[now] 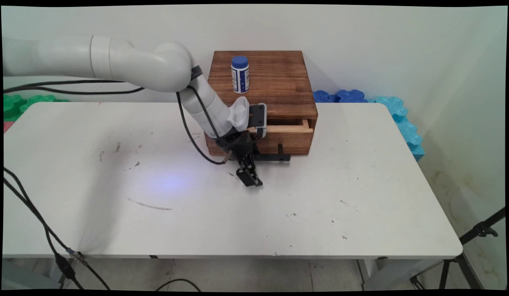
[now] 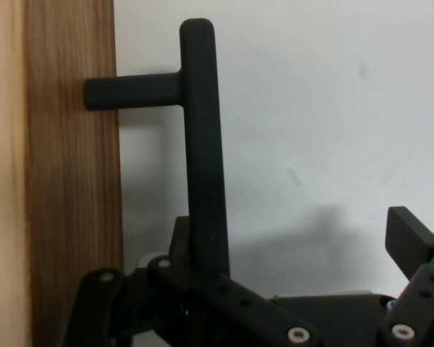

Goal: Open the drawer

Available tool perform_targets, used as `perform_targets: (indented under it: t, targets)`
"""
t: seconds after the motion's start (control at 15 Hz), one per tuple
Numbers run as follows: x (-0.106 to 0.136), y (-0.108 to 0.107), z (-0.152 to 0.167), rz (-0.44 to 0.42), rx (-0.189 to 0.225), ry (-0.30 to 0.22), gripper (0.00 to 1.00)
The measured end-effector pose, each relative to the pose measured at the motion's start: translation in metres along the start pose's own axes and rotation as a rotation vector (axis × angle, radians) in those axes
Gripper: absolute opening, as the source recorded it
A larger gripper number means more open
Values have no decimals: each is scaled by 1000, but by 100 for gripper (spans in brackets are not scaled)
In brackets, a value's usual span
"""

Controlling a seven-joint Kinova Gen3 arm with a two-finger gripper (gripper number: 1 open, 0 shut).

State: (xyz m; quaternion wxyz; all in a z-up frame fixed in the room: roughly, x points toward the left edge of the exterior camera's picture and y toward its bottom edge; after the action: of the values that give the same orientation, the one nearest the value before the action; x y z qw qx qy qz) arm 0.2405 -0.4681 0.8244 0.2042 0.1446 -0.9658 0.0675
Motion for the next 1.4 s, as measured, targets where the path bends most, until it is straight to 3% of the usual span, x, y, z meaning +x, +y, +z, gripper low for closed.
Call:
perform_targets:
  t: [0.6, 1.4]
  targets:
    - [1, 48, -10, 5, -27, 8, 100]
    - [3, 107, -21, -12, -33, 10, 100]
